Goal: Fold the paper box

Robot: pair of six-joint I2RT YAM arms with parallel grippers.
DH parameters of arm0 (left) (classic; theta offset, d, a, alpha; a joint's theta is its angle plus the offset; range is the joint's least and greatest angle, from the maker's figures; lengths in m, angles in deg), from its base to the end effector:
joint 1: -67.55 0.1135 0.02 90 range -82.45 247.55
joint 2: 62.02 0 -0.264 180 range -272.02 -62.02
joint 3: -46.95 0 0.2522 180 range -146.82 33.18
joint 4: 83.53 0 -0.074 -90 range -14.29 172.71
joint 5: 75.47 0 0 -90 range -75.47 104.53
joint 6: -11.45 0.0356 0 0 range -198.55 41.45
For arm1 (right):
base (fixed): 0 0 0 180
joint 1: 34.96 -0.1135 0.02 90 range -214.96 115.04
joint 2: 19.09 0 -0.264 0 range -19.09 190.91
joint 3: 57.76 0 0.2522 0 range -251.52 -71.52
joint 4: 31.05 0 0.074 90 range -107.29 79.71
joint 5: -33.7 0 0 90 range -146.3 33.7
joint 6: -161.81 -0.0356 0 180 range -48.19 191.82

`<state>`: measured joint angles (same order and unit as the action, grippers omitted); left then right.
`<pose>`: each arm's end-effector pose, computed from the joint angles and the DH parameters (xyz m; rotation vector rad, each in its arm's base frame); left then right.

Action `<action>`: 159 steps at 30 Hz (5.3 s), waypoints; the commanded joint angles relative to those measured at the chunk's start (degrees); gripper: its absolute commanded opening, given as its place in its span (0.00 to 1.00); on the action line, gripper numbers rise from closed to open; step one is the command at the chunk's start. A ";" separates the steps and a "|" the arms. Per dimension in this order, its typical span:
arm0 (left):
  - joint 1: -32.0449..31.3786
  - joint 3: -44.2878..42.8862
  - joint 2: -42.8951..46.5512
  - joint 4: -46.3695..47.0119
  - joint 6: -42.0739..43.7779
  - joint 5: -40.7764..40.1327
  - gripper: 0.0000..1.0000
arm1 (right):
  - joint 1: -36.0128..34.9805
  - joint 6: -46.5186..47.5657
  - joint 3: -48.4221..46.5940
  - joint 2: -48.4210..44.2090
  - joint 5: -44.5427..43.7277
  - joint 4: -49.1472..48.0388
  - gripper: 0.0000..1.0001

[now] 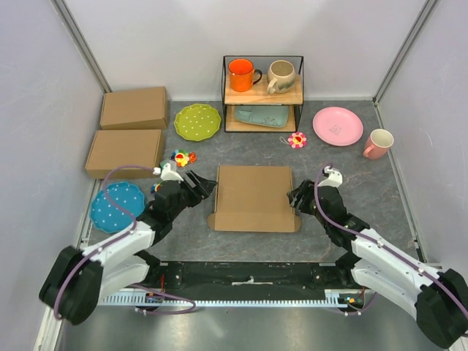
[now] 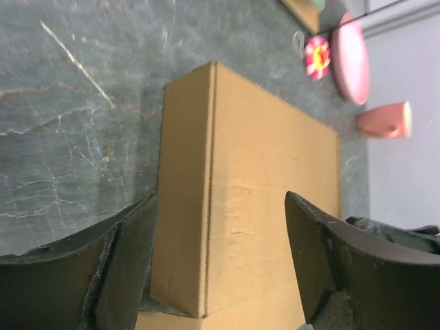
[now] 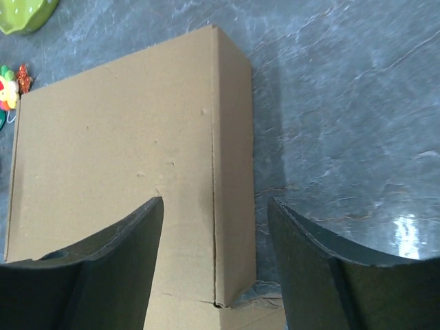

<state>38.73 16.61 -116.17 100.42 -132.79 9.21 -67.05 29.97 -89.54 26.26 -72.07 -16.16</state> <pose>0.1760 -0.0931 0.1885 -0.5080 1.9532 -0.8687 0.1532 0.0847 0.1905 0.3477 2.0582 0.5146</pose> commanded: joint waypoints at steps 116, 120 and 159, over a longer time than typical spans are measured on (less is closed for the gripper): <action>-1.06 2.09 8.88 0.93 -3.24 19.21 0.02 | 5.73 0.10 -5.09 -10.89 19.29 7.22 0.00; -1.06 -0.12 10.20 -1.72 -2.98 19.47 0.02 | 5.73 -0.08 -8.25 -9.84 19.29 8.10 0.00; -0.98 -21.92 3.08 -21.75 -2.89 22.46 0.02 | 5.64 -1.13 -31.11 3.80 15.59 23.66 0.02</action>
<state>39.52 -2.23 -115.06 78.26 -134.19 21.17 -60.04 31.13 -117.87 31.55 -63.50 8.80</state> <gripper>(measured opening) 0.023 0.014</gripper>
